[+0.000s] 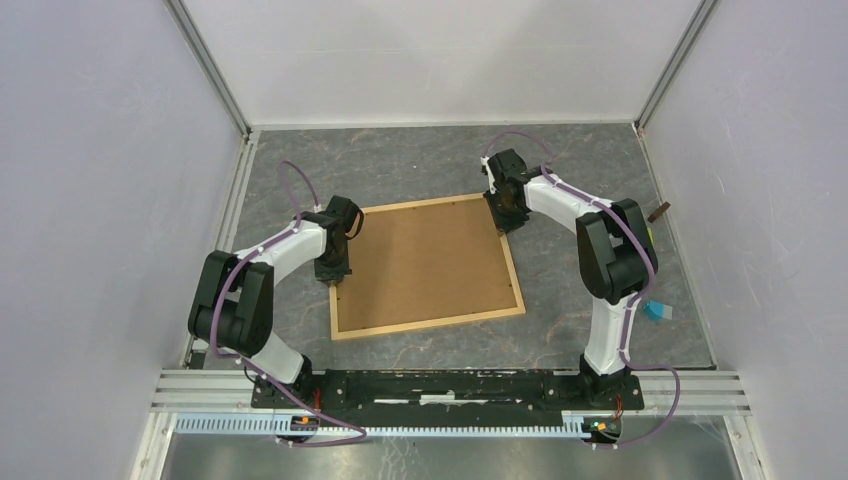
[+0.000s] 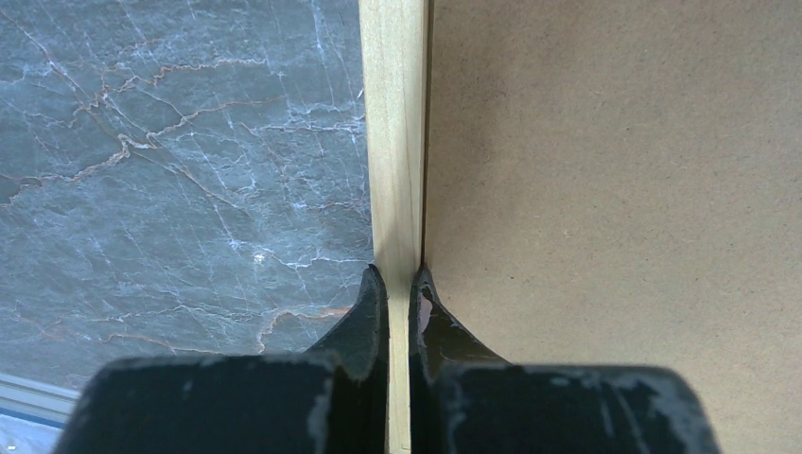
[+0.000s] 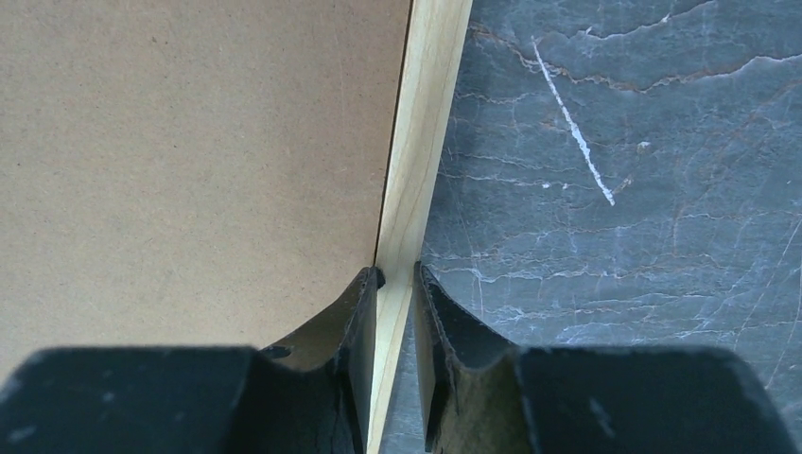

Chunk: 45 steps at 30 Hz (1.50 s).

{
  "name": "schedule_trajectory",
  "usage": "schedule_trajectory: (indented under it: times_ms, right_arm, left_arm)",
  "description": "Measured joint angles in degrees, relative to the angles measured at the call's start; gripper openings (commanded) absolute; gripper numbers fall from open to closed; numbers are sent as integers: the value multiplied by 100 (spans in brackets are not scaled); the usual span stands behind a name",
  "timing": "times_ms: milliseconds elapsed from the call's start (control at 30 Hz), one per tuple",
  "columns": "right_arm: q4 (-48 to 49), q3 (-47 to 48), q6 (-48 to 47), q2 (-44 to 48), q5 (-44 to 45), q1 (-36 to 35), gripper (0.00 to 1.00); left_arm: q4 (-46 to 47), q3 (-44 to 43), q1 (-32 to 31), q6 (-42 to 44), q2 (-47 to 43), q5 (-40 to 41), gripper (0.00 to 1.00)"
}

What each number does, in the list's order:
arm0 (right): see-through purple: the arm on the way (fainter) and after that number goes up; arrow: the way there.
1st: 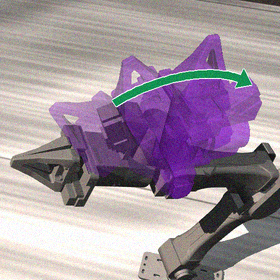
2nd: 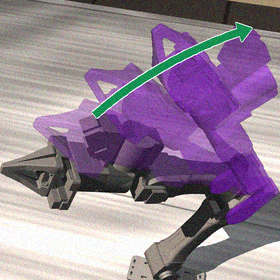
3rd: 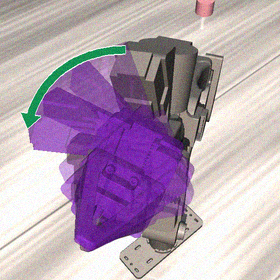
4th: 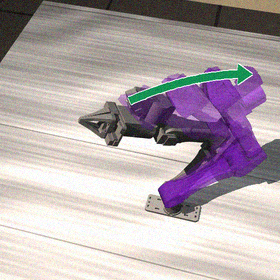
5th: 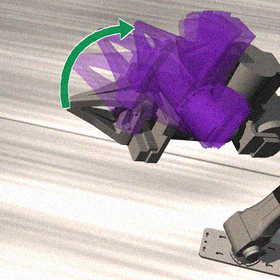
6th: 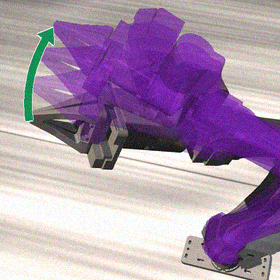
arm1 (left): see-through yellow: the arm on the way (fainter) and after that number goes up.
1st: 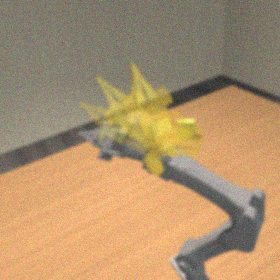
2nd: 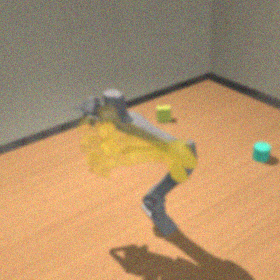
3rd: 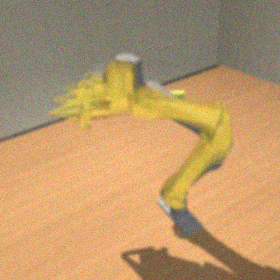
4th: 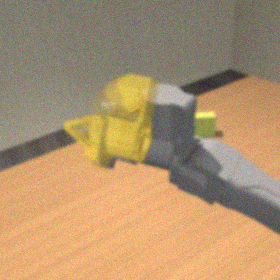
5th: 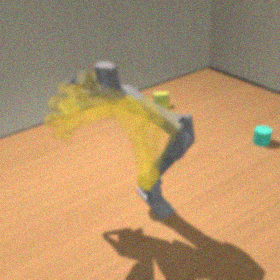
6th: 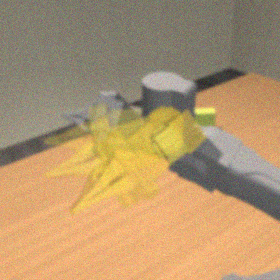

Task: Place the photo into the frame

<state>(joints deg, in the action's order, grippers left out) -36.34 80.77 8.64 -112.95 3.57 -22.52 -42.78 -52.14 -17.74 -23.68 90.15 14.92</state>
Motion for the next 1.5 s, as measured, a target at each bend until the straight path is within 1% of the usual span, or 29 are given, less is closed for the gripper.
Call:
schedule_trajectory:
  times_ms: [933,1133,1500]
  right_arm:
    - [-22,15,-4,0,85,-24,26]
    - [-22,13,0,2,-7,26,26]
    - [-17,-4,-4,31,-76,81,29]
  left_arm:
    - [4,2,0,0,-9,2,2]
    - [4,2,0,0,-11,0,2]
    - [4,2,-2,-2,-11,2,2]
